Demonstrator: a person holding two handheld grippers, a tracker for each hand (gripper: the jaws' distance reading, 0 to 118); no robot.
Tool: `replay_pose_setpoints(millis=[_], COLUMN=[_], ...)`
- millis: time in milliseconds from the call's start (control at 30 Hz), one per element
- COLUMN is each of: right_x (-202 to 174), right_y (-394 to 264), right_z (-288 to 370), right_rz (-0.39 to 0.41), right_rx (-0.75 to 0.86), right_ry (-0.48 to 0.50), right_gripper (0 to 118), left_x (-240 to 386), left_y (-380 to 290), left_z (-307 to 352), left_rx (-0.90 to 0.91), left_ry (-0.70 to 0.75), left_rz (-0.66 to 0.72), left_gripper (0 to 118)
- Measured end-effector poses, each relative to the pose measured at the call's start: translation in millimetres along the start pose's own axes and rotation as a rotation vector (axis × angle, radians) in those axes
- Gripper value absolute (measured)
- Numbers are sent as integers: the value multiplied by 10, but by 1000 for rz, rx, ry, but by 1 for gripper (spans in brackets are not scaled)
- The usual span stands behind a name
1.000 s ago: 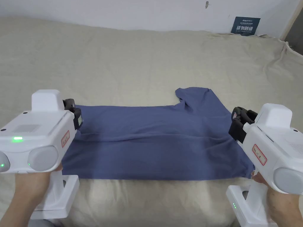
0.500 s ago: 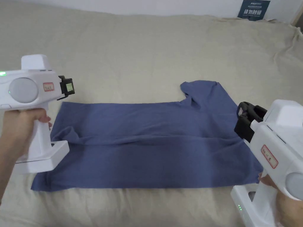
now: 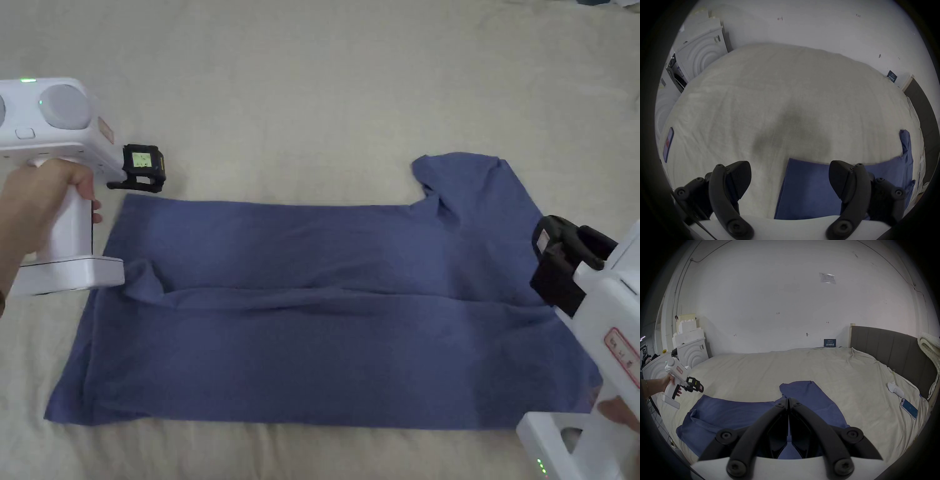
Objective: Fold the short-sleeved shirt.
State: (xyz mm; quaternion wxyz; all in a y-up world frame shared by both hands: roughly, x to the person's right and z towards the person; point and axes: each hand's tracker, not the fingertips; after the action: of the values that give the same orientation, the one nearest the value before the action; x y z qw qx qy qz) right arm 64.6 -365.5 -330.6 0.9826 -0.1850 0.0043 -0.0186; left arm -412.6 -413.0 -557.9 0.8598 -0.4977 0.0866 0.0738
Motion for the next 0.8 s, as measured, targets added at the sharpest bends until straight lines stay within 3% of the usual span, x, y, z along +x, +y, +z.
replay_pose_setpoints(millis=[133,300,333,400,433,600,800], right_x=[65,118,121,125,127,178,226], right_y=[-34,-96,-107,-122,-129,-114,-14], right_z=[-76,-144,-153,-163,-166,-127,-37], right_rz=[-4,-16,-17,-15,-14,-43,-47], right_rx=[-24,-44,-49,-57,-61,-60,-42], right_ry=[-19,-34,-35,-36,-37,-45,-45], right_gripper=[0,0,0,0,0,0,0], left_x=[34,49,60,97,134,134,187], left_y=[47,10,5,15,8,-29,-156], left_z=[-262,-385,-366,-303,-280,-126,472], left_rx=[-76,-123,-118,-110,-105,-91,94], left_ry=[15,14,34,7,33,0,-60], left_rz=[6,-10,-8,-41,-89,-78,-65], left_gripper=[101,72,61,13,1,0,0])
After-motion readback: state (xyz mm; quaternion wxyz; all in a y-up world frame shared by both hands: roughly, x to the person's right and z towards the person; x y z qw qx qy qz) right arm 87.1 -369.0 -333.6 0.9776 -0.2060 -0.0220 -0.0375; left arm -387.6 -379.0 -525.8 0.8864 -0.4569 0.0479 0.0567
